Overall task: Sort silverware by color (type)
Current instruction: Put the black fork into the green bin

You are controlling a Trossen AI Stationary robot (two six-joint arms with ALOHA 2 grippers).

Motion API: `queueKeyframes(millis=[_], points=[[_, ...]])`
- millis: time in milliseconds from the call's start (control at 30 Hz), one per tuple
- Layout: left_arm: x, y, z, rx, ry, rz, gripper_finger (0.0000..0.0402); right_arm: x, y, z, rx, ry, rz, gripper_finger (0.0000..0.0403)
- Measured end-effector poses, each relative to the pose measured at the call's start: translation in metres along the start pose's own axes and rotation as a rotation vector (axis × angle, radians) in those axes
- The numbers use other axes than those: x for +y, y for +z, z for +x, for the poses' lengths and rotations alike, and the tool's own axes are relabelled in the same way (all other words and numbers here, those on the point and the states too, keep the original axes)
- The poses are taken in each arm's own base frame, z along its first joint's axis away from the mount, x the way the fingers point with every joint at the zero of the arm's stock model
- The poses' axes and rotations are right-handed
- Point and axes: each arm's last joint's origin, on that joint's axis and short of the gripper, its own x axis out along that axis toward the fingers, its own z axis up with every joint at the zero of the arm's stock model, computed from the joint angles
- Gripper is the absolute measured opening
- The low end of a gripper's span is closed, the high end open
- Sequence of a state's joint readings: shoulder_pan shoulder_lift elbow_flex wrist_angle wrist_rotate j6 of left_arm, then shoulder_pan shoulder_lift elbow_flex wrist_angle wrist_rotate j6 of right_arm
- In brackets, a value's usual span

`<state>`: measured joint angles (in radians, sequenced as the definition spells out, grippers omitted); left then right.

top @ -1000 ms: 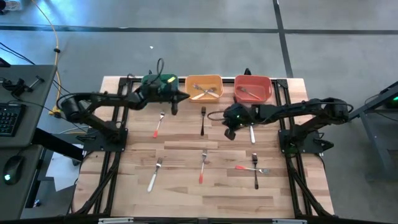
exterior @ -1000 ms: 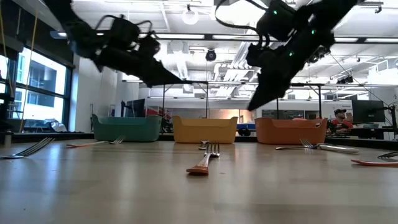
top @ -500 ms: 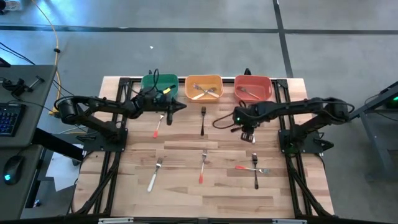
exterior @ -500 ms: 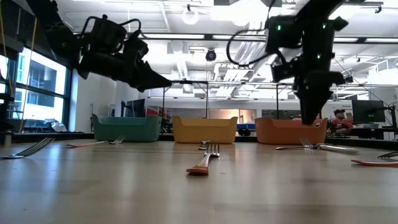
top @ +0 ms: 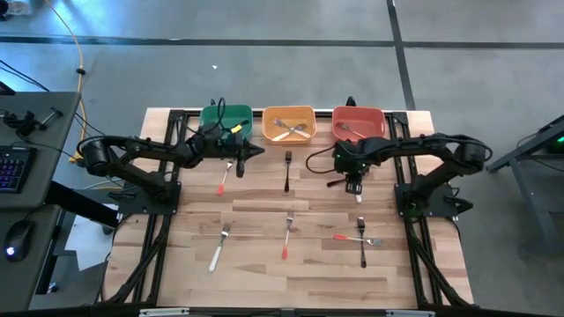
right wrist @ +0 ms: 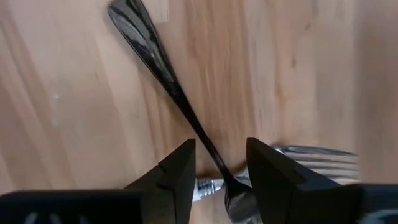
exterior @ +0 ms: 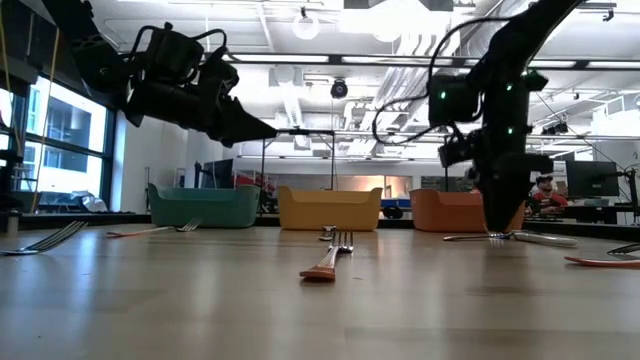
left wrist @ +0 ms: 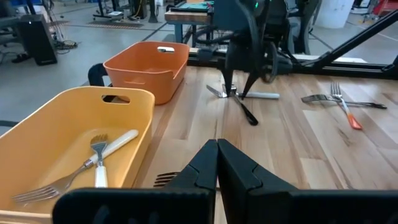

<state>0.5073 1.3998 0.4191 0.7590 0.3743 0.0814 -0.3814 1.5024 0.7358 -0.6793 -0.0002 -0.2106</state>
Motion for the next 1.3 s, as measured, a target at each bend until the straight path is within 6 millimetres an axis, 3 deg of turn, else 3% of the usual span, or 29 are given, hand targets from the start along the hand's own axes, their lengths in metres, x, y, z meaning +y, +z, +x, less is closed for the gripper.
queueKeyframes(millis=[200,500,933,1300], points=[[0.000,-0.002,0.000,0.022,-0.002,-0.009,0.0001,-0.007,0.002,0.018,0.094,0.032,-0.004,0.0106],[-0.003,-0.003,0.001,0.027,-0.013,-0.009,0.0001,-0.011,0.015,0.008,0.087,0.060,0.008,0.0006],[-0.007,-0.005,0.002,0.057,-0.032,-0.044,0.0001,-0.020,0.038,-0.011,-0.129,0.215,0.132,0.0001],[-0.018,-0.011,0.004,0.127,-0.074,-0.188,0.0007,-0.015,0.070,-0.028,-0.476,0.330,0.139,0.0000]])
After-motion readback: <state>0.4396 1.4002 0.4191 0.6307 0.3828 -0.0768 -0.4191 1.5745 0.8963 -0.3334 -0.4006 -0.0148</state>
